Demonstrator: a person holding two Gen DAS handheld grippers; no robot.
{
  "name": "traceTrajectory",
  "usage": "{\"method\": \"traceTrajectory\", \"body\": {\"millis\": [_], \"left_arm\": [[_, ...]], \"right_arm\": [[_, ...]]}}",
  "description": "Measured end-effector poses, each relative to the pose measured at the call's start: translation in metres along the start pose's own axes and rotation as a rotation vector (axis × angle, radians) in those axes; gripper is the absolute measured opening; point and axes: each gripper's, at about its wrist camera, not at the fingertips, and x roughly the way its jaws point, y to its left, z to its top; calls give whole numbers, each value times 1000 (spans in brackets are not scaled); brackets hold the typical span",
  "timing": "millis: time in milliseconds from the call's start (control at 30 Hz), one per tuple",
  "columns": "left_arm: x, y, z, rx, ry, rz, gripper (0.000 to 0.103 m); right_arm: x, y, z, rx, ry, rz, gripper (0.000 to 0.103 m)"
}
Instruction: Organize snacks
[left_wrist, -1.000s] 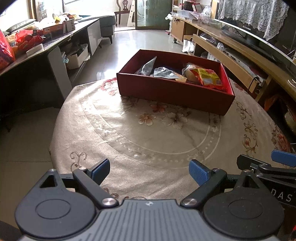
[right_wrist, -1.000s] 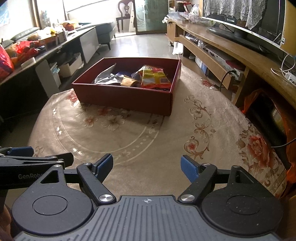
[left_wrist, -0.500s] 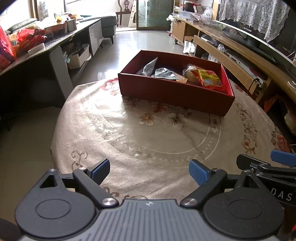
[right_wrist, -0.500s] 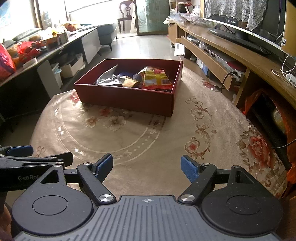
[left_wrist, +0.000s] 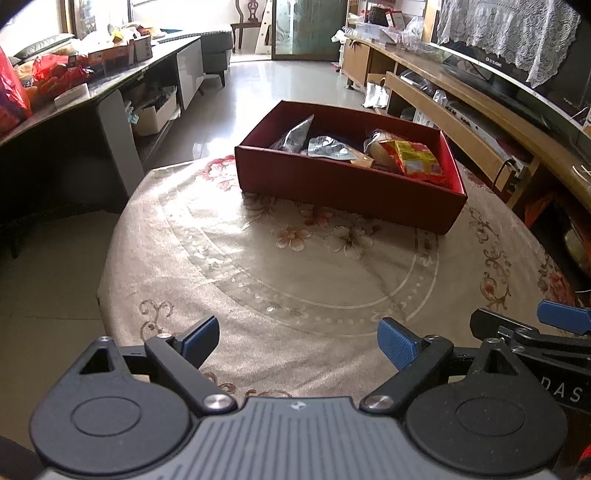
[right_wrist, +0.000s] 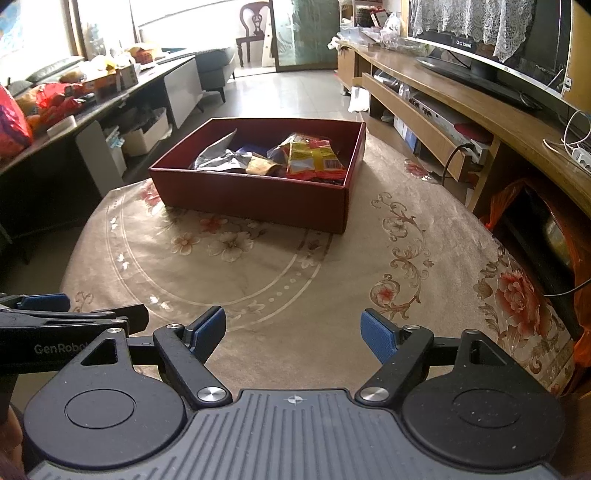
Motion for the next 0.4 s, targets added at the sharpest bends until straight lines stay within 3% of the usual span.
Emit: {"method": "traceTrajectory", "body": {"millis": [400], "left_arm": [[-2, 1, 2, -2, -17, 29, 98]], "right_arm": [[-1, -1, 0, 6, -6, 2, 87]]}}
